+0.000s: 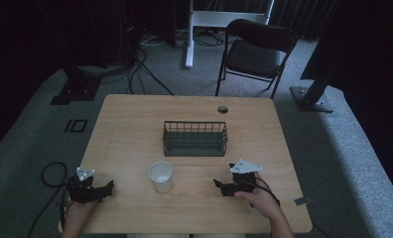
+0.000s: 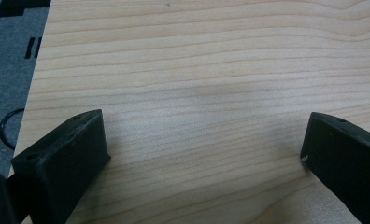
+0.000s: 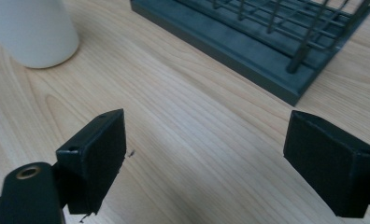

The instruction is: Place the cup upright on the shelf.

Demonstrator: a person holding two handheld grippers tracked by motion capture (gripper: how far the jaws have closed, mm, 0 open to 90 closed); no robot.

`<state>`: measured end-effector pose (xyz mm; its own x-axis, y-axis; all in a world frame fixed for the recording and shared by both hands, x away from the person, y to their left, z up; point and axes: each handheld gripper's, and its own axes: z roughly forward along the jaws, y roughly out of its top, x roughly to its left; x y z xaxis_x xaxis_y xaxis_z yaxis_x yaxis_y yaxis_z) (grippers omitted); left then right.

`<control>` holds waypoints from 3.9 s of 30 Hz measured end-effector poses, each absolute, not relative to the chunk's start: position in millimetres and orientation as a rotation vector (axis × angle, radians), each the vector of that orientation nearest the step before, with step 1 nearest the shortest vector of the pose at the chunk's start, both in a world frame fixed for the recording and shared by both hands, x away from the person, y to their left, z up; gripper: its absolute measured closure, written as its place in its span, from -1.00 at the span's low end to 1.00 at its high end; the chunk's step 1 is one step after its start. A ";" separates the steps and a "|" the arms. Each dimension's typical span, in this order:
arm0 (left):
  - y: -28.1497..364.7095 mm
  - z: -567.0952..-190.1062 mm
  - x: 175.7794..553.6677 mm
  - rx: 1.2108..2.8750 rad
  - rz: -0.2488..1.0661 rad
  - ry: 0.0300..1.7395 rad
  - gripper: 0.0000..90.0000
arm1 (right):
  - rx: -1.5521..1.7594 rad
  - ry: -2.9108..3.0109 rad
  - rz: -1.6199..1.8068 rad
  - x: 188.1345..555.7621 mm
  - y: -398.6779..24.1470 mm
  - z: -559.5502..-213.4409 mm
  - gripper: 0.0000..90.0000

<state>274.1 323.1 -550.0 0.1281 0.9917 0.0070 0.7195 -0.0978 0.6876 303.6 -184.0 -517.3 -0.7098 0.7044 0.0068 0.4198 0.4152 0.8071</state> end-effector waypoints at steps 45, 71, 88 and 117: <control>323.2 -550.0 274.1 1.877 0.663 1.645 -0.98 | 0.644 2.502 1.352 288.3 -85.5 -508.6 -0.72; 323.2 -550.0 274.1 1.877 0.663 1.646 -0.98 | 0.568 2.513 1.426 294.1 -34.2 -510.7 -0.72; 323.2 -550.0 274.1 1.877 0.663 1.646 -0.98 | 0.593 2.464 1.478 303.8 -20.8 -509.7 -0.72; 323.2 -550.0 274.1 1.877 0.663 1.646 -0.98 | 0.571 2.394 1.511 306.7 -4.0 -505.0 -0.57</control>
